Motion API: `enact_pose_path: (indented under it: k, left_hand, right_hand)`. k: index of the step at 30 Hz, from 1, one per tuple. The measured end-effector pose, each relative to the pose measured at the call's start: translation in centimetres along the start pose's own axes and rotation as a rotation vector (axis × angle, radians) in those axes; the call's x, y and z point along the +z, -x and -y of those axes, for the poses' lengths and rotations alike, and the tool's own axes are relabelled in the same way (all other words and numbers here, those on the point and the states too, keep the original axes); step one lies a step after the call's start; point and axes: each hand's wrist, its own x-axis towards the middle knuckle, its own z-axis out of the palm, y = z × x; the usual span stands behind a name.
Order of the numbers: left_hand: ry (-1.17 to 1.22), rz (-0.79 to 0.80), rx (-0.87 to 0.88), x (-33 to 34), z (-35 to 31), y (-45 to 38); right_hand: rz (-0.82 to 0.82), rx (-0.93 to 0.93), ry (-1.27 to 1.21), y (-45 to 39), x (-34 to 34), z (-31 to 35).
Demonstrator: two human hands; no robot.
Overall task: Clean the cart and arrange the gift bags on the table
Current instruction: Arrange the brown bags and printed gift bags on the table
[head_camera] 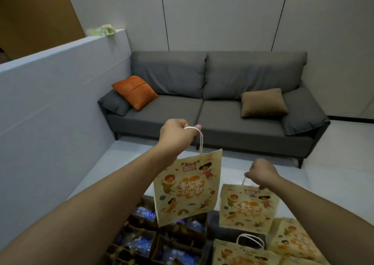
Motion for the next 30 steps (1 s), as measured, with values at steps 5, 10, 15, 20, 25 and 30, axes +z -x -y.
enact_pose_path:
  k: [5,10,15,20,25,30]
  left_hand:
    - [0.008,-0.062,0.095,-1.9,-3.8,0.7]
    - [0.034,-0.115,0.214,-4.3,-9.2,1.9]
    - [0.059,-0.146,0.292,-5.2,-13.9,3.1]
    - [0.141,-0.058,0.359,-4.3,-16.9,3.6]
    - [0.186,0.028,0.391,-2.2,-18.3,4.0]
    - [0.228,0.100,0.399,0.9,-18.7,4.8]
  right_hand:
    - [-0.171,-0.080,-0.092,3.5,-8.1,2.6]
    - [-0.389,-0.185,-0.157,9.4,-17.2,5.9]
    - [-0.641,-0.222,-0.219,15.3,-24.1,7.6]
    - [-0.851,-0.219,-0.252,20.6,-28.8,6.4]
    - [-0.931,-0.202,-0.184,25.4,-30.4,4.1]
    - [-0.971,-0.134,-0.072,28.2,-29.9,1.7]
